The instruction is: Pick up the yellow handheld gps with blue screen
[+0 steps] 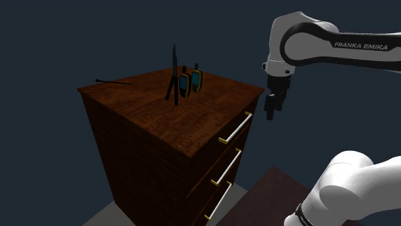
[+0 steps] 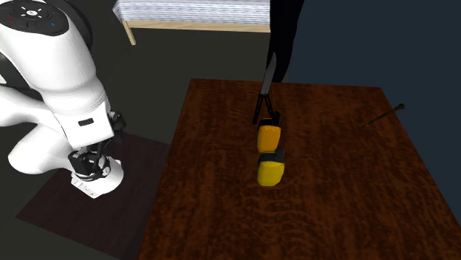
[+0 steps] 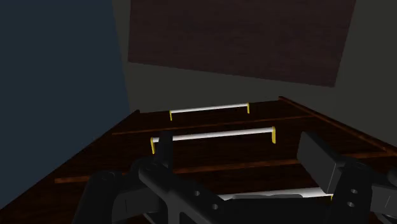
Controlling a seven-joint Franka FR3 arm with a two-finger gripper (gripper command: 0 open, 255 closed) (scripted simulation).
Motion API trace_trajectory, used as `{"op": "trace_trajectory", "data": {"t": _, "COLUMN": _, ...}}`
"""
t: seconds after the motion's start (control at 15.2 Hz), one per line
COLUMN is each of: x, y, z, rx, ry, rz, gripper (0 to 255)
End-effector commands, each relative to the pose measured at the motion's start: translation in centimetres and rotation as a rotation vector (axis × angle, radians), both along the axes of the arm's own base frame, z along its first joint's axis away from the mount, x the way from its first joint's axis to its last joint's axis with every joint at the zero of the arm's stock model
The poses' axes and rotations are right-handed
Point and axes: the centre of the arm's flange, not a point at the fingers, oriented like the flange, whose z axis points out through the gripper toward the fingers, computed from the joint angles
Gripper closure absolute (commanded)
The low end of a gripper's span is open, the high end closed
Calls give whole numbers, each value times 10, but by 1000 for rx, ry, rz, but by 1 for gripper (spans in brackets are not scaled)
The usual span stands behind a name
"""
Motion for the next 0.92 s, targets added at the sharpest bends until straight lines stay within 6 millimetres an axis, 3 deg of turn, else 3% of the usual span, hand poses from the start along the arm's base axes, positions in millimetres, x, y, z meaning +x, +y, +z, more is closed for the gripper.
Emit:
{"op": "trace_trajectory", "data": {"t": 0.0, "x": 0, "y": 0, "z": 0, "rx": 0, "ry": 0, "rz": 0, "gripper": 0}}
{"op": "trace_trajectory", "data": {"t": 0.86, "x": 107, "y": 46, "z": 4, "rx": 138, "ry": -324, "rz": -18, "gripper": 0}}
